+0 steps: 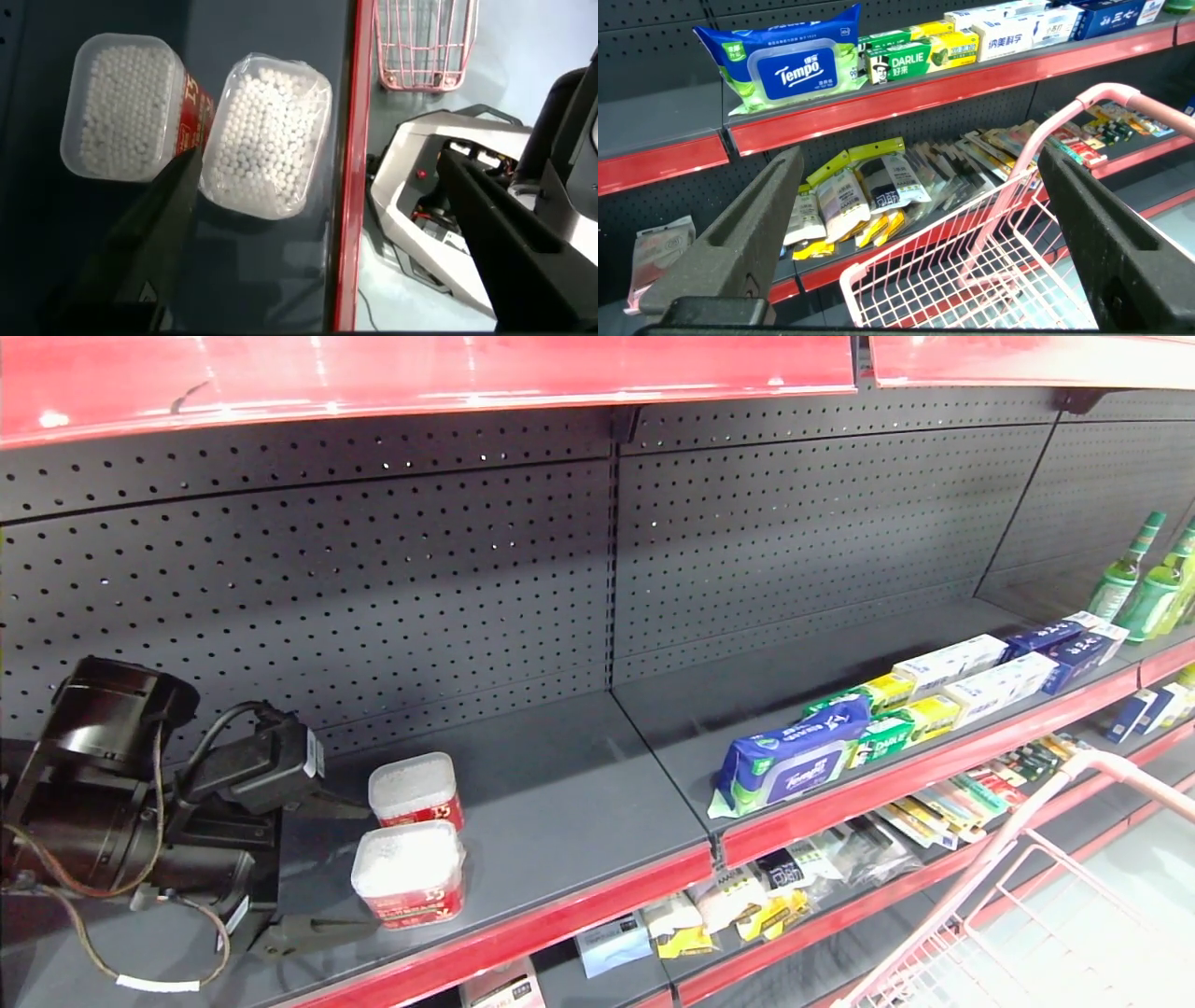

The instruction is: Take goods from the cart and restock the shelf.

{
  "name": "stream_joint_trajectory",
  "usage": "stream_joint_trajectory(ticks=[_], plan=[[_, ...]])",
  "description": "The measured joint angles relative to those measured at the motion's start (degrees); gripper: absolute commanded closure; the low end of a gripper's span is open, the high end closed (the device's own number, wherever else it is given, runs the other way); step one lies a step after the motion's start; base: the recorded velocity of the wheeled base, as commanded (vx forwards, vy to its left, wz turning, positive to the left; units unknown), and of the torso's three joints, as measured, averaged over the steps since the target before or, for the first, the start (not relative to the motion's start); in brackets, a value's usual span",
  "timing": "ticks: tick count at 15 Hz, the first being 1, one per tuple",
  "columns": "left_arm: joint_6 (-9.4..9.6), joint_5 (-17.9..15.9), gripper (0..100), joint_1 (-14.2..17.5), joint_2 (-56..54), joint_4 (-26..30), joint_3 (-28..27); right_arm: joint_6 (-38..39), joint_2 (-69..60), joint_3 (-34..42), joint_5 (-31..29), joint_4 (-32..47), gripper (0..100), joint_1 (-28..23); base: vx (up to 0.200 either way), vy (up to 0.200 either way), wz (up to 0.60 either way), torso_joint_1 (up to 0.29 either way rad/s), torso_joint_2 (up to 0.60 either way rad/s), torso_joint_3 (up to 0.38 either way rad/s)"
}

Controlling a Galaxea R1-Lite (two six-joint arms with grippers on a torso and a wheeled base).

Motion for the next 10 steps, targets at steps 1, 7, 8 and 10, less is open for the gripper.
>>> stream_joint_trajectory(ticks=[1, 7, 8, 10], plan=[[0.35, 0.22, 0, -0.07, 0.59, 0.02, -0.26, 0.0, 0.0, 0.0, 0.0, 0.0, 0, 0.0, 0.0, 0.0, 0.0, 0.0, 0.0, 0.0], [1.1, 2.35, 0, -0.11, 3.43, 0.05, -1.4, 0.0, 0.0, 0.0, 0.0, 0.0, 0, 0.0, 0.0, 0.0, 0.0, 0.0, 0.0, 0.0], [1.15, 2.43, 0, -0.11, 3.75, 0.06, -1.4, -0.01, 0.0, 0.0, 0.0, 0.0, 0, 0.0, 0.0, 0.0, 0.0, 0.0, 0.0, 0.0], [1.12, 2.54, 0, -0.09, 4.23, 0.16, -1.44, -0.01, 0.0, 0.0, 0.0, 0.0, 0, 0.0, 0.0, 0.0, 0.0, 0.0, 0.0, 0.0]])
